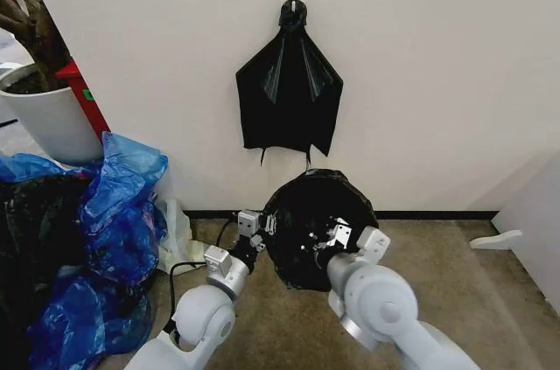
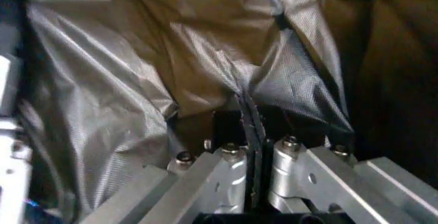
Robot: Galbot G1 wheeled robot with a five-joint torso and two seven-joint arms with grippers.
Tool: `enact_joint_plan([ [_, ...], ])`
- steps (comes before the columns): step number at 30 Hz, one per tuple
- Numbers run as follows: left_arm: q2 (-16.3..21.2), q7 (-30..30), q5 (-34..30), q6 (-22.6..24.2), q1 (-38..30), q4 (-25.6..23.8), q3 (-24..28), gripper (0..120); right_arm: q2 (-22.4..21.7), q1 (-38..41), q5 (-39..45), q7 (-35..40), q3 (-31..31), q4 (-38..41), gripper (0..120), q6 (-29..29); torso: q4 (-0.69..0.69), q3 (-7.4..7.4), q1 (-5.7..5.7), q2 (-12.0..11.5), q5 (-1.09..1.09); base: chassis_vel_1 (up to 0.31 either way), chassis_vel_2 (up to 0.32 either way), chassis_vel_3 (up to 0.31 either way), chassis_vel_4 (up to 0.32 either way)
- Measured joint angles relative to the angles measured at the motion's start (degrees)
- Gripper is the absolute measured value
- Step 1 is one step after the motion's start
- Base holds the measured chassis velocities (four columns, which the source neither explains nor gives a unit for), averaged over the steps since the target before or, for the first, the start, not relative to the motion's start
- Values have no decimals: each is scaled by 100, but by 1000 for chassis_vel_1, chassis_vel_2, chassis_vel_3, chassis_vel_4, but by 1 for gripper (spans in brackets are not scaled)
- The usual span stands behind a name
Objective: Place the garbage bag over the trash bin.
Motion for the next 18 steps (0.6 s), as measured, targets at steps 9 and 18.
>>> enact_joint_plan([
  [9,-30,-2,-40,17,-5,-79,22,1,130,29,-190,73,-262,-218,0,38,0,0,0,0,0,0,0,0,0],
  [18,-29,26,-35,29,-14,-27,-40,1,26,179,-123,96,-164,165,0,24,0,0,0,0,0,0,0,0,0],
])
